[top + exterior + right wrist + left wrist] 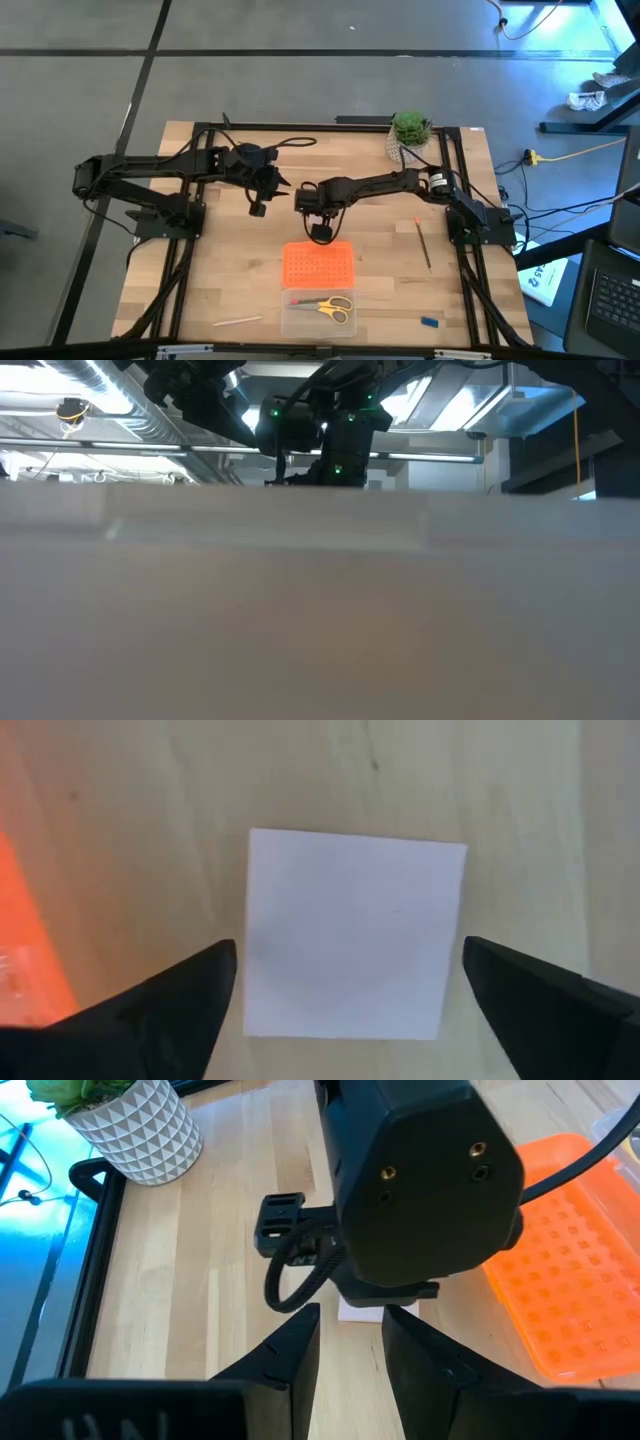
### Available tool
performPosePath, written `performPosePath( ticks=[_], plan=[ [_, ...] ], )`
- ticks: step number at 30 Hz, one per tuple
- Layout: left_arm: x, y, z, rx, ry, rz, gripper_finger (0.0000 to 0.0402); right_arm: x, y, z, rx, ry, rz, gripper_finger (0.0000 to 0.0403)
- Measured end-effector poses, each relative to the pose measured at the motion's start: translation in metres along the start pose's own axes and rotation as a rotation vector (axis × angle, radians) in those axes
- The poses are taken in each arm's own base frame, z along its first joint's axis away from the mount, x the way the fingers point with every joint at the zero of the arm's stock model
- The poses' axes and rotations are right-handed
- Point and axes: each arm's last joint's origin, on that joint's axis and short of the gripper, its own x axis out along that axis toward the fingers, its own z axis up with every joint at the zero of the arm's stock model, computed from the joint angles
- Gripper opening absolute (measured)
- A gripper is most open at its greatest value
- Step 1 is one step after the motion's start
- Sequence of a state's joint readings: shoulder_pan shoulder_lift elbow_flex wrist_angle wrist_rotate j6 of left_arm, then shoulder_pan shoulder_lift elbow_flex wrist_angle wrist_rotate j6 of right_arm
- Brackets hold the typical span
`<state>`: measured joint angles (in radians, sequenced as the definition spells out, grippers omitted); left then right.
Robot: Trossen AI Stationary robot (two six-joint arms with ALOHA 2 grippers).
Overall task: Pack school essentials
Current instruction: Put the notepad into the supply box
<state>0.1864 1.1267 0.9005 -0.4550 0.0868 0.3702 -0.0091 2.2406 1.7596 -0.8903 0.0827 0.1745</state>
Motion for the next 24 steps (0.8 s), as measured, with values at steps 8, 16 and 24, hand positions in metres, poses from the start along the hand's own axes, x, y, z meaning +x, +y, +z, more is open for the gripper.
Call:
performPosePath(
  ticks=[8,16,24],
  plan=[
    [0.000,0.000,0.000,0.000,0.000,0.000,0.0104,0.000,-0.005,0.001,0.028,0.008,0.028,0.0386],
    [0.000,0.000,0.000,0.000,0.000,0.000,0.0104,0.001,-0.010,0.001,0.052,0.008,0.025,0.0386],
    [0.000,0.000,0.000,0.000,-0.001,0.000,0.0104,0.013,-0.010,0.002,0.048,0.022,0.051,0.0386]
  ],
)
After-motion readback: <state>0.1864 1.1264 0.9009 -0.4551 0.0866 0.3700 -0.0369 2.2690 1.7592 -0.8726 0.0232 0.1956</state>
